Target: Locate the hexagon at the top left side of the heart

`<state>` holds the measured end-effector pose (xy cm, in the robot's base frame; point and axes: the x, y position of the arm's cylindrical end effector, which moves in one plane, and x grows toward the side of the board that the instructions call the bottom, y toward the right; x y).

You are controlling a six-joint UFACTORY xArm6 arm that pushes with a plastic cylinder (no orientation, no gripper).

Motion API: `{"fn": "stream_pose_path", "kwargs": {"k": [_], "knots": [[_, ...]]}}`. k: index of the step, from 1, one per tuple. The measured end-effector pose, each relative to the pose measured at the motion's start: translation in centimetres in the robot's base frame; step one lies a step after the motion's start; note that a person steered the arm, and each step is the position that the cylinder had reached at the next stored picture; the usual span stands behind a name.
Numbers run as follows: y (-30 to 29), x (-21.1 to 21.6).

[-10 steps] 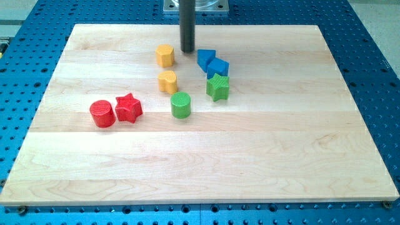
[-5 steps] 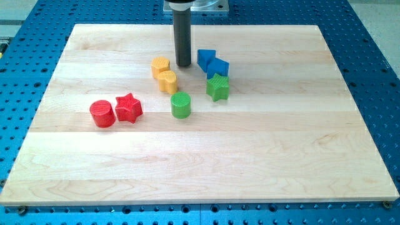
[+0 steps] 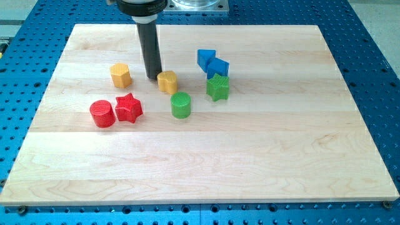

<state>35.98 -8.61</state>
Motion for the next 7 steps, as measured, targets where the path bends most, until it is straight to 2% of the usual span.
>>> {"fn": "stream_pose_path", "kwargs": {"k": [2,3,4,5,6,7], "knots": [[-2.6,4.4],[-6.0,6.5],[-10.2,4.2],[-8.8,2.3],[-4.4,0.3],[-7.0,1.8]]}}
